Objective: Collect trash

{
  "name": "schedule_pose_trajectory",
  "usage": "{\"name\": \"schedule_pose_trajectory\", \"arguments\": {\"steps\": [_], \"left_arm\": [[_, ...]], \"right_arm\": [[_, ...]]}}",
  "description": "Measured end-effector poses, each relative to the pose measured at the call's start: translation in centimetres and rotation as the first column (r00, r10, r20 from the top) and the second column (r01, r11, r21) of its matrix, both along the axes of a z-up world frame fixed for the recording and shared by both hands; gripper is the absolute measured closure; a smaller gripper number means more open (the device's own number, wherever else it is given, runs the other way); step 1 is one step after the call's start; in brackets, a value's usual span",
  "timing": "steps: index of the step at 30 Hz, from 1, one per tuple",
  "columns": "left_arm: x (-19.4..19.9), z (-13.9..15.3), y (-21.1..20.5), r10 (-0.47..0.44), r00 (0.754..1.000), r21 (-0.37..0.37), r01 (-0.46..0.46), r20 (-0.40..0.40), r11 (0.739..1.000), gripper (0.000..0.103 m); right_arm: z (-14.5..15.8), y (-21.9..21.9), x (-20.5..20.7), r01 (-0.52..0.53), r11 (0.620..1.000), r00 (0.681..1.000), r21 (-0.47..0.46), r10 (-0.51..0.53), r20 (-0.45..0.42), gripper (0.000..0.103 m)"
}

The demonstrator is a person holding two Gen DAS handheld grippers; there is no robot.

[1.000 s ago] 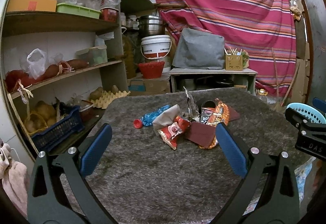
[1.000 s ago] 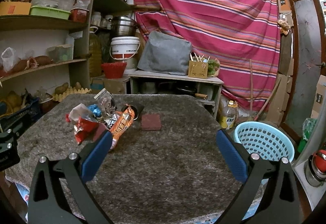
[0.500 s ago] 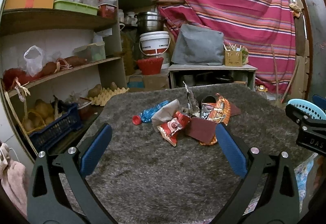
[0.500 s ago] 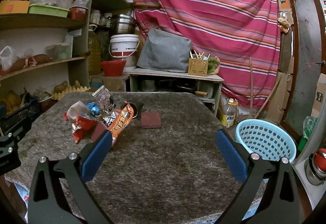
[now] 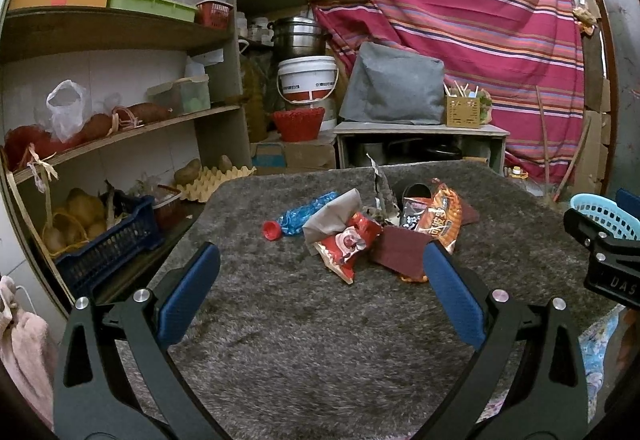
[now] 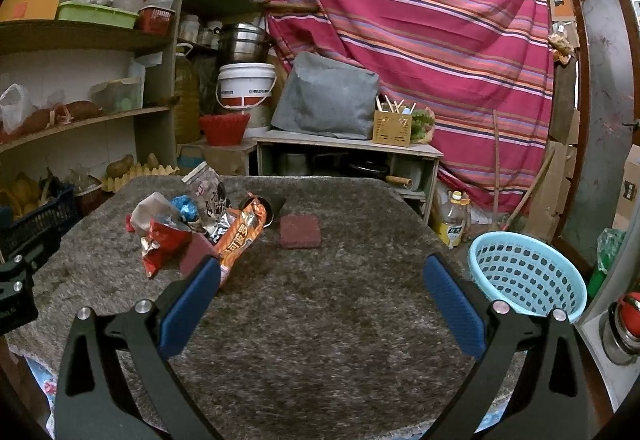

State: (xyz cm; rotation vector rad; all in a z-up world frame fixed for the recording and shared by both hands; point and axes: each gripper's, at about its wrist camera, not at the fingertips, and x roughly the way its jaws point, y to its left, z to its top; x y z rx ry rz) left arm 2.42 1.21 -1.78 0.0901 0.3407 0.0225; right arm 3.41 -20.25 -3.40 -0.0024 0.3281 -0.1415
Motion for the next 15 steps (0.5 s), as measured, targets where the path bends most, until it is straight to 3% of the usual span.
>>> {"name": "schedule_pose_trajectory", "arguments": {"steps": [15], "left_arm": [[0.61,-0.52,0.8,0.006,1.0,-0.013,-0.007,-0.018,1.0,0.005]], "right_arm": [[-0.66,0.36,0.59,0.002,1.0,1.0,-0.011,-0.003,-0.016,0.004]]}}
